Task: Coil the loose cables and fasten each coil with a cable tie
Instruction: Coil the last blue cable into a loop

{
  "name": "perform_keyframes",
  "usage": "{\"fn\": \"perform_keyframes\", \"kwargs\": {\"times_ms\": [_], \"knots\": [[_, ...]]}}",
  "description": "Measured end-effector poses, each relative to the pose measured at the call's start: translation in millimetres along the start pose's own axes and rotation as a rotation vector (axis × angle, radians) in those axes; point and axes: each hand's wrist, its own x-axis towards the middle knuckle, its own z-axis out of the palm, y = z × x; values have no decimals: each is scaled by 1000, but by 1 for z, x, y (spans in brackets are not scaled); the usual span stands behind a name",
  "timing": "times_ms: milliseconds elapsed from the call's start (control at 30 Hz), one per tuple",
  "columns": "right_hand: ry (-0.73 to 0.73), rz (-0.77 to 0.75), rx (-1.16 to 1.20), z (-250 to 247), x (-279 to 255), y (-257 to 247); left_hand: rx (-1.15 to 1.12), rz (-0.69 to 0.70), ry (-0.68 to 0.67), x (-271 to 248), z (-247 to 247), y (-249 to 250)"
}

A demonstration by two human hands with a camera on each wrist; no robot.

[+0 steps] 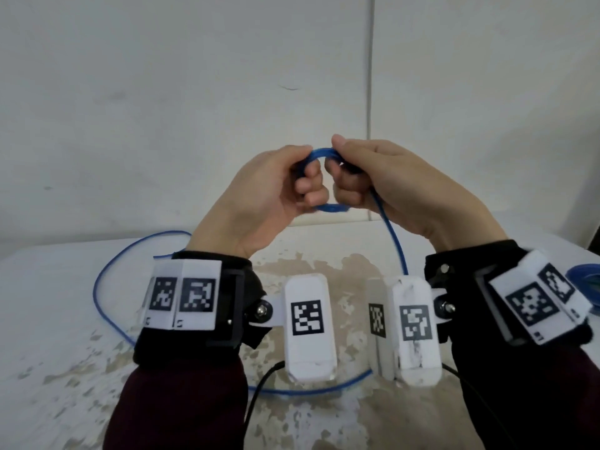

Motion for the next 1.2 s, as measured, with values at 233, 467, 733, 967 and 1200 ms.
{"fn": "perform_keyframes", "kwargs": {"times_ms": [233, 467, 733, 967, 1200], "knots": [[-24, -39, 62, 0, 0, 2, -27, 80, 17, 1, -3, 2], [-1, -45, 49, 5, 2, 3, 133, 115, 39, 1, 3, -1], [-52, -7, 145, 6, 1, 3, 165, 70, 1, -2, -4, 4], [-225, -110, -102, -4, -4, 6, 159, 112, 59, -5, -7, 7], [-102, -213, -252, -3, -5, 3, 133, 84, 54, -3, -7, 4]]}}
